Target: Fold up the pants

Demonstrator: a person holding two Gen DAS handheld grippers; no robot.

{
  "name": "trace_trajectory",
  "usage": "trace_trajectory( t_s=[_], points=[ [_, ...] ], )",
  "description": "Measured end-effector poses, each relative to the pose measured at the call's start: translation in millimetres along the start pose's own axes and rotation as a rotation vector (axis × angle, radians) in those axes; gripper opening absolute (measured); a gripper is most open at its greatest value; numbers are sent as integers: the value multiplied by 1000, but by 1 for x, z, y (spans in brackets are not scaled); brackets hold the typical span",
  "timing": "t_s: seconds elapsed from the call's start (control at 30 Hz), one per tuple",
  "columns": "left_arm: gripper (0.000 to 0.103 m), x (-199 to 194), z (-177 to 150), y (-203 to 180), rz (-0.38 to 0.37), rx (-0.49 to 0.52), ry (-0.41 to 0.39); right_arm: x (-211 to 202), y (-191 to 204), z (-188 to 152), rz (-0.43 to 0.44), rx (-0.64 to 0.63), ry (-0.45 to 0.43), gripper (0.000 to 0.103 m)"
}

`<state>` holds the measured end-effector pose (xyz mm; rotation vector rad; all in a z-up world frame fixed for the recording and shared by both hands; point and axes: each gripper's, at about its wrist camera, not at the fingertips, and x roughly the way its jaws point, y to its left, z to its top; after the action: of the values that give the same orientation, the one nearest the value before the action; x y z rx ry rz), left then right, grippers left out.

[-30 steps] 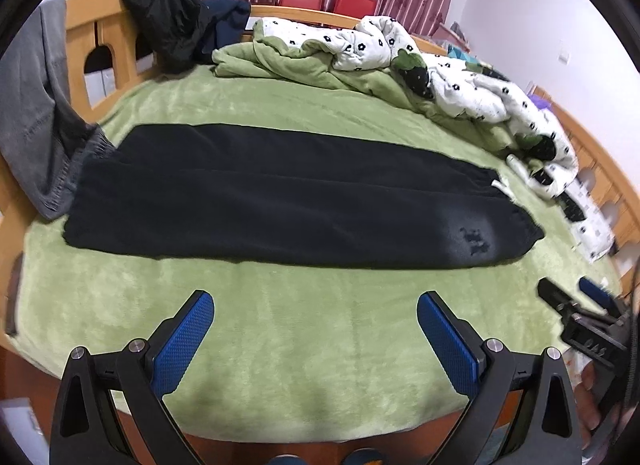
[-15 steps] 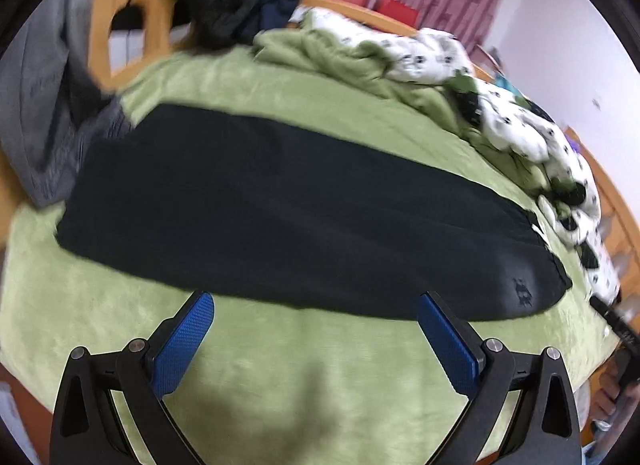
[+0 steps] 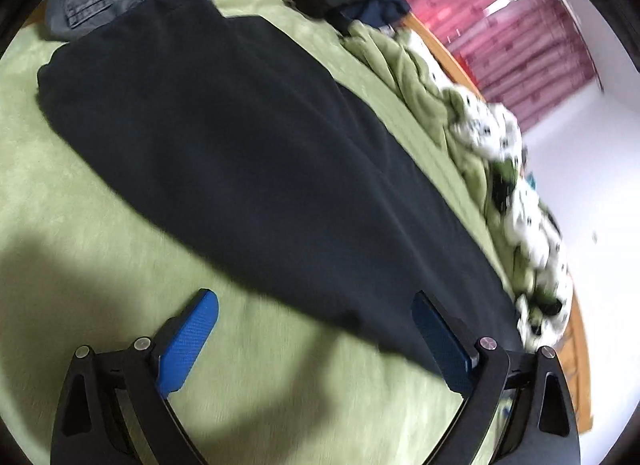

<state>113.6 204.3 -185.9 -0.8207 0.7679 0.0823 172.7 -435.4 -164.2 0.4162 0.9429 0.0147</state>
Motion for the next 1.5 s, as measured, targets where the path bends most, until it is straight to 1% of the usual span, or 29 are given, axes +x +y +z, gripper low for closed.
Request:
trace_trajectory(
  t_s=[0.03, 0.1, 0.13, 0.17, 0.2, 0.23, 0.27, 0.3, 0.33, 0.37, 0.47, 0.57, 0.67, 0.7, 0.73, 0.83, 0.87, 0.9, 0.97, 1.0, 1.03, 1.07, 1.1, 1.13, 1.2, 1.27, 1.33, 1.4, 1.5],
  points=[
    [93, 4, 5, 0, 11, -13, -20, 5, -2, 3, 8, 13, -4, 73],
    [76, 11, 13, 1, 30, -32, -48, 15, -5, 13, 13, 56, -26, 74],
    [70, 15, 17, 4, 40, -59, -58, 17, -5, 18, 14, 74, -40, 73],
    [53, 17, 20, 7, 48, -85, -62, 19, -4, 23, 11, 83, -57, 66],
    [28, 18, 23, 8, 46, -102, -65, 19, -2, 28, -5, 83, -66, 40],
    [13, 16, 26, 9, 46, -105, -68, 19, 1, 32, -27, 82, -73, 25],
    [10, 13, 30, 8, 42, -102, -70, 16, 2, 35, -28, 84, -80, 24],
    [11, 8, 34, 6, 22, -85, -76, 10, 4, 39, -11, 91, -101, 22],
    [11, 2, 38, 2, 22, -56, -86, 3, 7, 42, 3, 93, -123, 21],
    [11, -3, 44, -8, 29, -1, -98, -6, 12, 48, 22, 79, -152, 20],
    [11, -14, 65, -41, 34, 129, -147, -21, 30, 73, 45, 31, -197, 20],
    [11, -10, 92, -64, 31, 188, -178, -24, 43, 100, 89, 18, -219, 19],
    [11, 11, 123, -85, 78, 237, -209, -11, 55, 132, 114, 22, -235, 19],
    [11, 23, 134, -91, 96, 254, -217, -6, 56, 136, 113, 22, -238, 19],
    [11, 30, 141, -94, 106, 262, -219, 5, 61, 149, 107, 22, -240, 19],
    [11, 71, 170, -110, 138, 278, -214, 38, 73, 178, 61, 7, -230, 19],
    [11, 81, 173, -112, 148, 278, -213, 48, 74, 182, 47, 9, -220, 19],
    [11, 97, 178, -115, 168, 279, -208, 65, 77, 189, 28, 15, -198, 21],
    [14, 123, 180, -118, 220, 283, -182, 100, 79, 202, -11, 39, -140, 35],
    [24, 138, 181, -119, 248, 280, -159, 113, 78, 205, -27, 51, -131, 48],
    [31, 150, 180, -121, 267, 281, -139, 122, 77, 206, -48, 60, -125, 52],
    [50, 155, 177, -121, 277, 282, -127, 129, 75, 205, -65, 64, -110, 52],
    [63, 156, 174, -123, 283, 284, -122, 130, 74, 203, -66, 65, -99, 52],
    [67, 152, 170, -124, 275, 290, -130, 128, 73, 199, -59, 68, -83, 52],
    [78, 131, 160, -129, 233, 312, -166, 113, 69, 185, -37, 64, -85, 52],
    [82, 112, 147, -132, 215, 352, -157, 94, 68, 169, -36, 36, -97, 58],
    [87, 89, 127, -129, 202, 384, -134, 70, 64, 146, -50, -8, -112, 70],
    [87, 73, 110, -121, 186, 390, -105, 52, 56, 122, -69, -39, -110, 70],
    [87, 52, 76, -99, 172, 376, -32, 34, 37, 87, -97, -53, -89, 71]
  ],
)
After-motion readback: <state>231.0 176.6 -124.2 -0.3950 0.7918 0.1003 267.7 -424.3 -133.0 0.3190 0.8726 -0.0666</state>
